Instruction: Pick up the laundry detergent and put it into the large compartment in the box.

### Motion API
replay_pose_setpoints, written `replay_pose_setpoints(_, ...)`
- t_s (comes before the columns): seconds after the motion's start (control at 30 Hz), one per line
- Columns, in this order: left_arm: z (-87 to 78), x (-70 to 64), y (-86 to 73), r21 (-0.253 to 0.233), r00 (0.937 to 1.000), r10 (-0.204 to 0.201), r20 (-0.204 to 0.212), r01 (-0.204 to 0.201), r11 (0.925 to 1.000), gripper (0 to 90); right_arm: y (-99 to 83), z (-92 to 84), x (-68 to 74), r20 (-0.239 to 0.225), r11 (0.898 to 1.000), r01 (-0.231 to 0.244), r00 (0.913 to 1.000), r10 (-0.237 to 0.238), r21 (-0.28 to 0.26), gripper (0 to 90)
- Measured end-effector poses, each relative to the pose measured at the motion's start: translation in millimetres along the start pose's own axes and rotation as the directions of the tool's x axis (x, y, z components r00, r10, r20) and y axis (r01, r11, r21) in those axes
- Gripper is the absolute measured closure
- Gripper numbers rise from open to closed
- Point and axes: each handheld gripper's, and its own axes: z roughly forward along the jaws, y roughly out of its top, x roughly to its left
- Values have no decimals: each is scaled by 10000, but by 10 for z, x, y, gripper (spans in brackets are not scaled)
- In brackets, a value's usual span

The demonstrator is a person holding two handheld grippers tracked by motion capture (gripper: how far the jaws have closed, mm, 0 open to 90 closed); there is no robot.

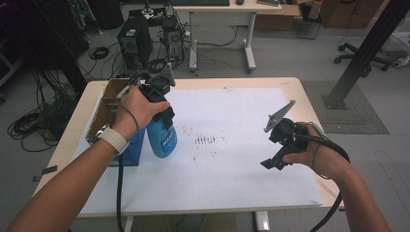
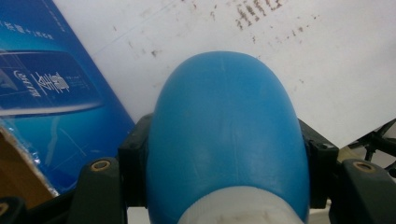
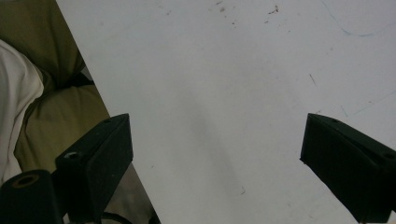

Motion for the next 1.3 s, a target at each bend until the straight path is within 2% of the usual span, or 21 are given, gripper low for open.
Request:
replay_pose_setpoints(0.17,-105,-19,29,-92,9997,16,-256,-18,10000,371,6,-22,9,32,10000,32,10000,-32,14,92)
replay_pose_setpoints(0.63,-352,10,93,-9,9989,-225,-400,225,9997,371,9,-40,10,60,10000,67,10000,-67,13,92)
replay_pose_setpoints(0.8,-469,44,97,-191,9988,-357,-324,351,9992,372,-1,-42,3,50,10000,36,10000,-36,-4,92)
replay_pose_setpoints(1.0,-587,54,117,-90,9980,-344,-534,340,9994,371,8,-45,-9,50,10000,62,10000,-62,12,92)
replay_pose_setpoints(1.3,-770,139,135,-211,9961,-767,-443,758,9969,372,12,-41,-9,10,10000,75,10000,-75,13,94)
